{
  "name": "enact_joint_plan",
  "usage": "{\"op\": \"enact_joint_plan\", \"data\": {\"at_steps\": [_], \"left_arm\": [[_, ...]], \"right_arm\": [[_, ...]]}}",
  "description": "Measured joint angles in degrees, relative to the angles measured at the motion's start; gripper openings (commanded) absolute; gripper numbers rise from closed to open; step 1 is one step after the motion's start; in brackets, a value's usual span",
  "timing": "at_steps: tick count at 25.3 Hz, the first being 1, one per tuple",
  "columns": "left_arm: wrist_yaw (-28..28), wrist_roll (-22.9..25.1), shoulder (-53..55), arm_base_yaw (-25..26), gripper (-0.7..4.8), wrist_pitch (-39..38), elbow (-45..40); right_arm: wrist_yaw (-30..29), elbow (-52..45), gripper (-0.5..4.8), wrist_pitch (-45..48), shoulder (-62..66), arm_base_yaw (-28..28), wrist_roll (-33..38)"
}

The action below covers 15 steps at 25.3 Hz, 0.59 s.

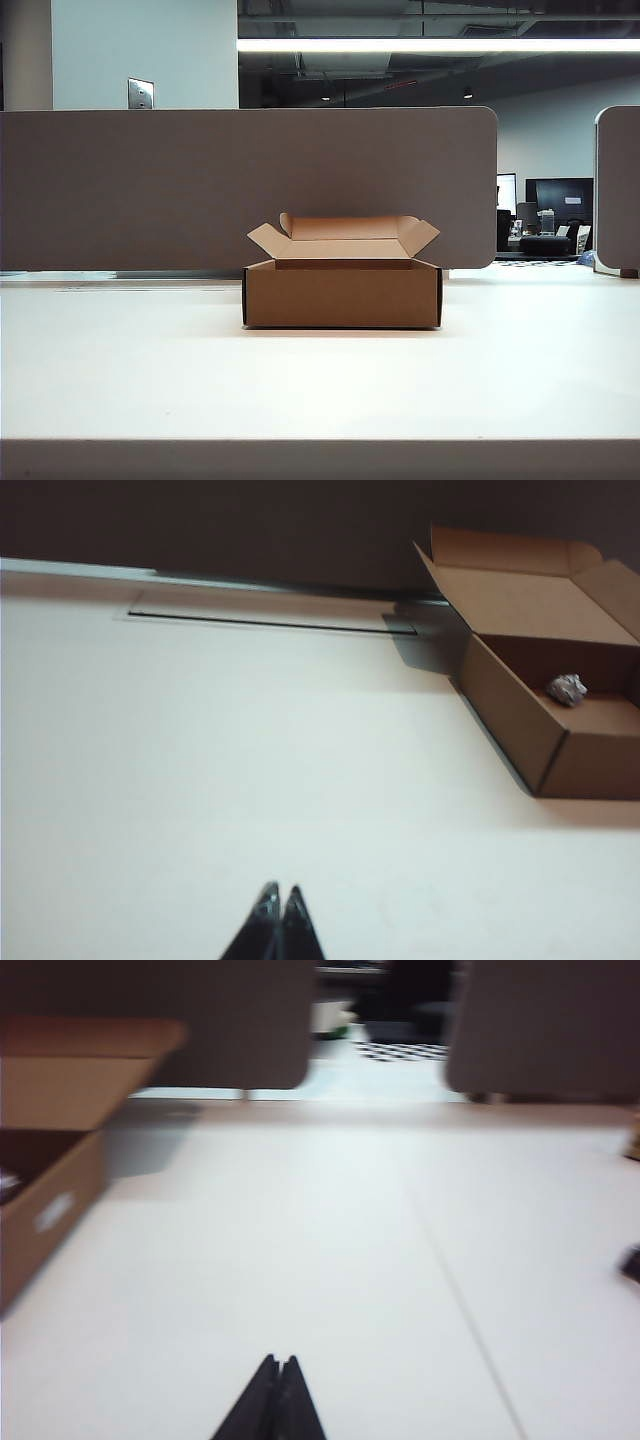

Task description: Pick up all the paper balls on the table and put them in the paper box.

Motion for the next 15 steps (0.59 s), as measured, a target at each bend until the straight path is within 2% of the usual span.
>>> {"op": "enact_joint_plan", "data": {"at_steps": [4, 6, 11, 15], "left_arm": [[1.1, 0.1, 0.0, -3.1, -0.06, -0.9, 0.0], [0.3, 0.8, 0.0, -6.8, -0.06, -1.7, 0.0], [-6.7, 1.7, 0.0, -12.2, -0.06, -2.8, 0.0], [-12.0, 1.7, 0.0, -13.5, -0.05, -2.8, 0.0]], "right_arm": [[0.7, 0.0, -0.05, 0.0, 0.0, 0.1, 0.9], [-0.6, 0.0, -0.05, 0.0, 0.0, 0.1, 1.0], [-0.8, 0.0, -0.05, 0.0, 0.0, 0.1, 1.1], [-0.8, 0.0, -0.05, 0.0, 0.0, 0.1, 1.1]]}}
